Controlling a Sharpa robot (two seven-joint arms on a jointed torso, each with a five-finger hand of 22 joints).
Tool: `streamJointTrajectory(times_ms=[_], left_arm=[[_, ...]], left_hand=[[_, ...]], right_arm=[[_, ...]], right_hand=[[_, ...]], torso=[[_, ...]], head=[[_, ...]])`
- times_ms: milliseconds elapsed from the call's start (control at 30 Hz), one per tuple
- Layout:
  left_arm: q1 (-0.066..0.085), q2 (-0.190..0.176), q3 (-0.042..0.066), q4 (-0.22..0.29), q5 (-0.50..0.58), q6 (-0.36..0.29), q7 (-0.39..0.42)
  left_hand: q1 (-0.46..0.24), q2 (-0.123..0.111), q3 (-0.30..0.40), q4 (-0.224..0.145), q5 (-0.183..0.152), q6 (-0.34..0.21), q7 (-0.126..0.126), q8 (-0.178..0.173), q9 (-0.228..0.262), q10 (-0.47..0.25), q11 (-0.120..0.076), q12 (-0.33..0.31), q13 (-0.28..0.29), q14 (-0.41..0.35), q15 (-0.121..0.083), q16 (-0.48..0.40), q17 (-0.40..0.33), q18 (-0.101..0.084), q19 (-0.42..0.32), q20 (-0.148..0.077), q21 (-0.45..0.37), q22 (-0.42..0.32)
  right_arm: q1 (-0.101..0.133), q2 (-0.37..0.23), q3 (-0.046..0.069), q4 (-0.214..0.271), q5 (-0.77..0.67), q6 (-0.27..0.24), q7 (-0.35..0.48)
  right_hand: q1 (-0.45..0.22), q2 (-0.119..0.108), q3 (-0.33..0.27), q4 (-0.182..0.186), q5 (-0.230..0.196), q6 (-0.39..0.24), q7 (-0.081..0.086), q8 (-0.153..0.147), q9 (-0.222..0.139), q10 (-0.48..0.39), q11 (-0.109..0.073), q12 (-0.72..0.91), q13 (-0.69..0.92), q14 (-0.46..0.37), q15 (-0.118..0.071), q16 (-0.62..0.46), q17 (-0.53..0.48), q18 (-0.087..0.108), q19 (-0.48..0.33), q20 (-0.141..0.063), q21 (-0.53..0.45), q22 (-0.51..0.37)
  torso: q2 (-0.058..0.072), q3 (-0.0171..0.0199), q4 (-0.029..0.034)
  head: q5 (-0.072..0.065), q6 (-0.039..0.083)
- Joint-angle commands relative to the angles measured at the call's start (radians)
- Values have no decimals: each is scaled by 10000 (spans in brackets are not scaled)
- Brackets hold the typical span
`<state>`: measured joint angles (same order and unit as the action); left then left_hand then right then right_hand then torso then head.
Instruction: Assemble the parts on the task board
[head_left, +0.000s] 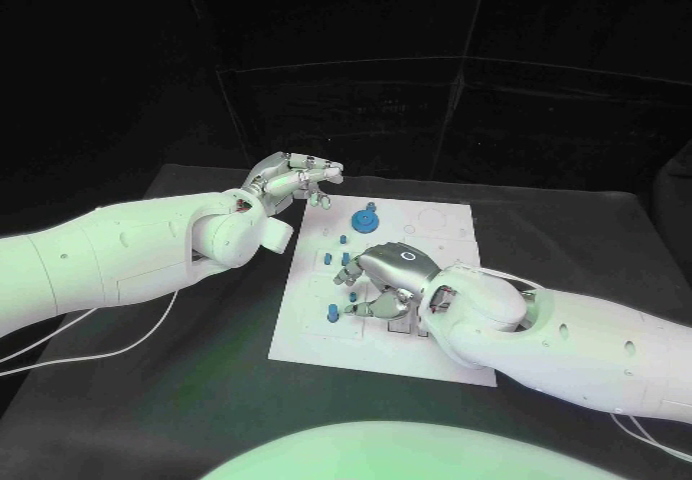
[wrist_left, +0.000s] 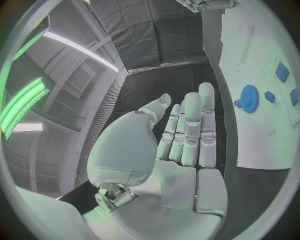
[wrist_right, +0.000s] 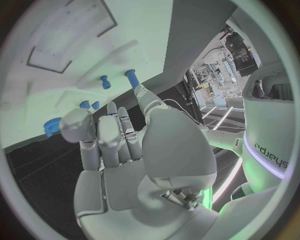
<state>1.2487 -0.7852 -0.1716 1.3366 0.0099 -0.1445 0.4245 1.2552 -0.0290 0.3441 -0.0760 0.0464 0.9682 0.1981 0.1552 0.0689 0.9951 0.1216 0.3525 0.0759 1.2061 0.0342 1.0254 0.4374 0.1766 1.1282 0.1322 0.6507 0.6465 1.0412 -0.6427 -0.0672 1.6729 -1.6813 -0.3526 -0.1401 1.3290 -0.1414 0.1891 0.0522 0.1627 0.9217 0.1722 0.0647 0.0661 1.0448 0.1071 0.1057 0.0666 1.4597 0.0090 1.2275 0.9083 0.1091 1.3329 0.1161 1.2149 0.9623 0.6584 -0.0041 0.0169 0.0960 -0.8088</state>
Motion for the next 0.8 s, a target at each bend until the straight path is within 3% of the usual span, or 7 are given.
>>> streamJointTrajectory(times_ms=[33,133,200,367,500,600,800], left_arm=[[12,-21,7,14,27,125,51],[11,-41,6,18,27,139,42],[10,-54,3,15,27,144,37],[7,-79,-1,16,27,142,36],[-1,-101,-4,28,27,145,35],[-11,-127,-6,47,27,149,30],[-28,-150,-7,72,27,154,32]], left_hand=[[60,30,-33,-35,22,-55,-22,45,2,-47,1,64,-16,-57,4,-8,-10,59,47,27,-63,-9],[60,30,-33,-35,22,-55,-22,45,2,-47,1,64,-16,-57,4,-8,-10,59,47,27,-63,-9],[58,32,-40,-35,22,-65,-19,46,1,-59,4,69,-17,-60,7,-7,-15,58,48,29,-68,-13],[58,32,-40,-35,22,-65,-19,46,1,-59,4,69,-17,-60,7,-7,-15,58,48,29,-68,-13],[58,32,-40,-35,22,-65,-19,46,1,-59,4,69,-17,-60,7,-7,-15,58,48,29,-68,-13],[58,32,-40,-35,22,-65,-19,46,1,-59,4,69,-17,-60,7,-7,-15,58,48,29,-68,-13],[58,32,-40,-35,22,-65,-19,46,1,-59,4,69,-17,-60,7,-7,-15,58,48,29,-68,-13]], right_arm=[[104,-574,91,356,1290,-923,108],[239,-1350,171,683,2207,-830,-195],[321,-2027,206,933,2798,-682,-630],[391,-3142,230,1243,3413,-321,-1796],[379,-3630,228,1457,3214,3,-2403],[315,-3883,224,1641,2734,209,-2777],[148,-4032,210,1727,2400,396,-3360]], right_hand=[[108,67,-129,45,81,67,-23,30,27,252,-40,221,40,4,32,-61,-23,95,-10,9,-5,46],[53,189,-270,191,105,425,-36,164,80,1022,-136,686,153,96,-36,120,277,28,183,-33,231,404],[-84,208,-421,379,155,796,-203,363,139,2281,-394,1374,470,354,-199,765,1340,-143,613,-151,847,1358],[-686,4,-1228,932,1274,1135,-610,859,247,3515,-838,3005,1717,434,-599,1118,1788,-368,1092,-582,1587,2491],[-836,222,-1945,1489,1396,1079,-705,1352,364,3299,-951,6472,5448,482,-627,1445,2278,-436,1223,-709,1881,2948],[-829,290,-2304,1784,1319,993,-700,1604,422,3119,-967,7755,6907,478,-682,1516,2381,-461,1220,-669,1922,3013],[-558,443,-2764,2196,1378,712,-692,1946,475,2624,-891,8373,7773,443,-660,1512,2345,-448,1166,-654,1900,2983]], torso=[[-20,-29,-10],[-19,-25,-17],[-18,-20,-38],[-53,-50,-159],[-65,-34,-236],[-64,-19,-280],[-90,-50,-224]], head=[[-205,84],[-400,149],[-579,270],[-903,380],[-963,387],[-1016,383],[-1178,357]])
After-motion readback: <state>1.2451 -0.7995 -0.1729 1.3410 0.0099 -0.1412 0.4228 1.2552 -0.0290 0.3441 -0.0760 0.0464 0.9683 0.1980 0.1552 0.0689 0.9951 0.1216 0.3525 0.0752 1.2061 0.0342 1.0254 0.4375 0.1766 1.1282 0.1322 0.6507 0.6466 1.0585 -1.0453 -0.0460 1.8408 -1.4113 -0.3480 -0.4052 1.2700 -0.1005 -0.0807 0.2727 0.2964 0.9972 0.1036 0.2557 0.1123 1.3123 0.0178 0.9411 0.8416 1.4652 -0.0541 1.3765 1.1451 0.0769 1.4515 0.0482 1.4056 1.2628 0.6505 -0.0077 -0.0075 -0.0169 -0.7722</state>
